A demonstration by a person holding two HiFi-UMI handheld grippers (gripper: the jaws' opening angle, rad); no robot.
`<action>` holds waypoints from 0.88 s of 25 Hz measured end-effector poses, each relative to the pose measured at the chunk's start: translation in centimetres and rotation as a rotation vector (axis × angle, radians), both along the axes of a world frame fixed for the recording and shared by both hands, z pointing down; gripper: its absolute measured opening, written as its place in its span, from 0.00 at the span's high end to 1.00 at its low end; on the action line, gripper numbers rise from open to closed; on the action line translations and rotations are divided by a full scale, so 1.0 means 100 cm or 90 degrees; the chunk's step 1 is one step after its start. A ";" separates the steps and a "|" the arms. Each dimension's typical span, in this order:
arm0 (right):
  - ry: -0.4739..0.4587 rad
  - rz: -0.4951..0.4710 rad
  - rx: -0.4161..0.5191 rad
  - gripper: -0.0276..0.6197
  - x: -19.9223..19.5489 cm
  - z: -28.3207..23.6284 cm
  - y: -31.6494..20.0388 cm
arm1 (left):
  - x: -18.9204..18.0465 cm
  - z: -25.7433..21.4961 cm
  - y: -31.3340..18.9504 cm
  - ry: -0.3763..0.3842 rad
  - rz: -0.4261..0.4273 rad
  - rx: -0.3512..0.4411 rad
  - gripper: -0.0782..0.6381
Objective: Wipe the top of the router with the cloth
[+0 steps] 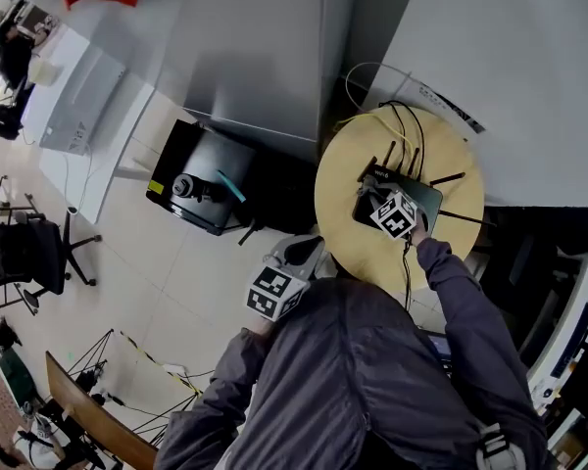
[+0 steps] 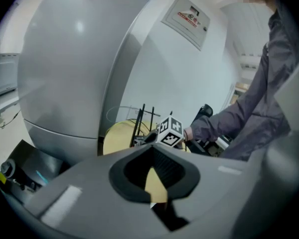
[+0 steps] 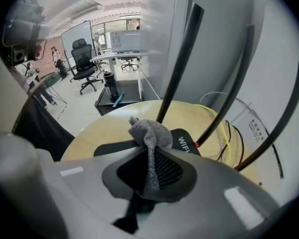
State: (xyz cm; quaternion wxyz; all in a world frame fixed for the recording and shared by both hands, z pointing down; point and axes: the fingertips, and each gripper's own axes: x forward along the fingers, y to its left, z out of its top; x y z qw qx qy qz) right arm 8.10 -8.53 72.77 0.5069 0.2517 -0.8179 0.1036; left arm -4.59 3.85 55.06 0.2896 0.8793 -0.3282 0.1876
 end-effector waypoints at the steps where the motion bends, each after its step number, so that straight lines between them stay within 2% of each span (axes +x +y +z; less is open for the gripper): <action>1: -0.003 0.002 -0.002 0.91 -0.002 0.000 0.006 | 0.000 0.000 -0.001 0.000 0.009 -0.001 0.89; 15: -0.037 -0.009 -0.036 0.91 -0.022 0.001 0.068 | 0.006 0.000 -0.010 0.001 0.069 0.004 0.89; 19: -0.049 -0.027 -0.045 0.91 -0.020 -0.004 0.066 | 0.004 0.000 -0.007 -0.002 0.069 0.003 0.89; 22: -0.060 0.007 -0.023 0.91 -0.003 -0.013 0.038 | -0.004 0.000 -0.005 -0.004 0.051 0.001 0.89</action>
